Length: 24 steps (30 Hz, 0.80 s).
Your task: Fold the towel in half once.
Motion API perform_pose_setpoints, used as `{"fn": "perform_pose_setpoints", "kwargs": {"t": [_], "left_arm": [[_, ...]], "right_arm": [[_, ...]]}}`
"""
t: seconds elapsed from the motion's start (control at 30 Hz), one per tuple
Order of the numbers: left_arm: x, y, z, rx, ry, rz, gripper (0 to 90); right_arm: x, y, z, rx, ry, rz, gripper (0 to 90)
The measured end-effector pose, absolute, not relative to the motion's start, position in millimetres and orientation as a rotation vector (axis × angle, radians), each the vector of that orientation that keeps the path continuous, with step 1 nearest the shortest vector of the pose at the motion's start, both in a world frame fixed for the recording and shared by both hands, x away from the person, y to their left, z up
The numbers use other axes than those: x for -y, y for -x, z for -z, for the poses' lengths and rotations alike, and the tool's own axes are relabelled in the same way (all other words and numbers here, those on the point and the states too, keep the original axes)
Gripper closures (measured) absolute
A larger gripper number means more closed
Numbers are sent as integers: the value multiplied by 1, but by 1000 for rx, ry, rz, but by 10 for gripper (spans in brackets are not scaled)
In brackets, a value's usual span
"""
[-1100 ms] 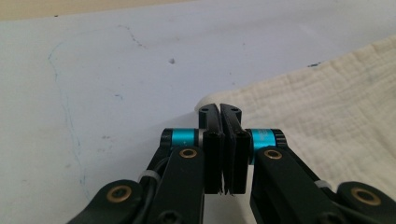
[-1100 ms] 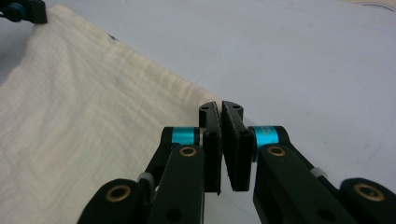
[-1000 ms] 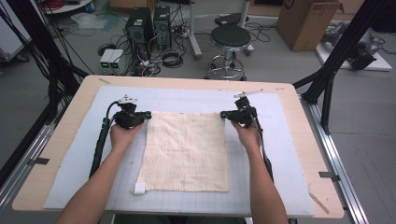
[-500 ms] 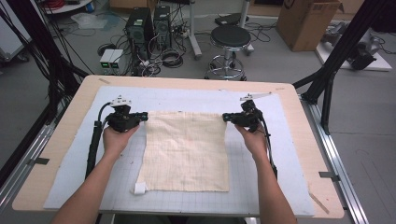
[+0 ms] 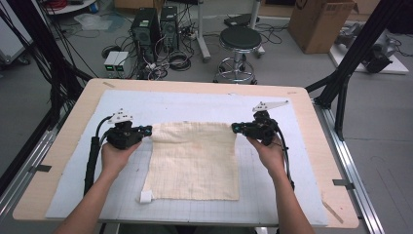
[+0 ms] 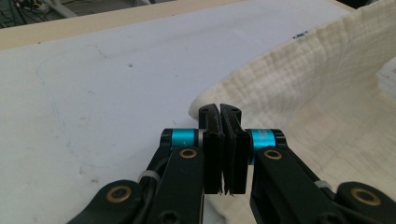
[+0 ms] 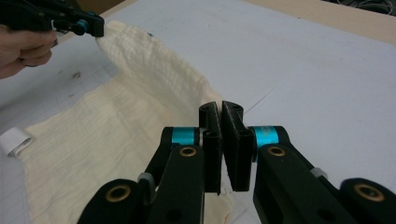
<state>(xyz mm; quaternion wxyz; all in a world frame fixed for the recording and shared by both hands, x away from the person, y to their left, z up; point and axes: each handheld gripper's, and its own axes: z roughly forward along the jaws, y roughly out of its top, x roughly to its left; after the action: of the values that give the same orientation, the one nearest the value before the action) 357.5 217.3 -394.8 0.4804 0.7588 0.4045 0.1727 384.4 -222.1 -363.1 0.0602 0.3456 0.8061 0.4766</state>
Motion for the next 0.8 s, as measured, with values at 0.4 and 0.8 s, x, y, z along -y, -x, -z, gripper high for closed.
{"fn": "perform_pose_setpoints", "kwargs": {"t": [0.4,0.8], "left_arm": [[-222,-325,402,-925,-1874,-403,873],[-223,-293,406,-864,-1887,-382,873]], "right_arm": [[229,-356,382,-2478,-1027,-1438,868],[231,-325,389,-2491,-963,-1441,868]]}}
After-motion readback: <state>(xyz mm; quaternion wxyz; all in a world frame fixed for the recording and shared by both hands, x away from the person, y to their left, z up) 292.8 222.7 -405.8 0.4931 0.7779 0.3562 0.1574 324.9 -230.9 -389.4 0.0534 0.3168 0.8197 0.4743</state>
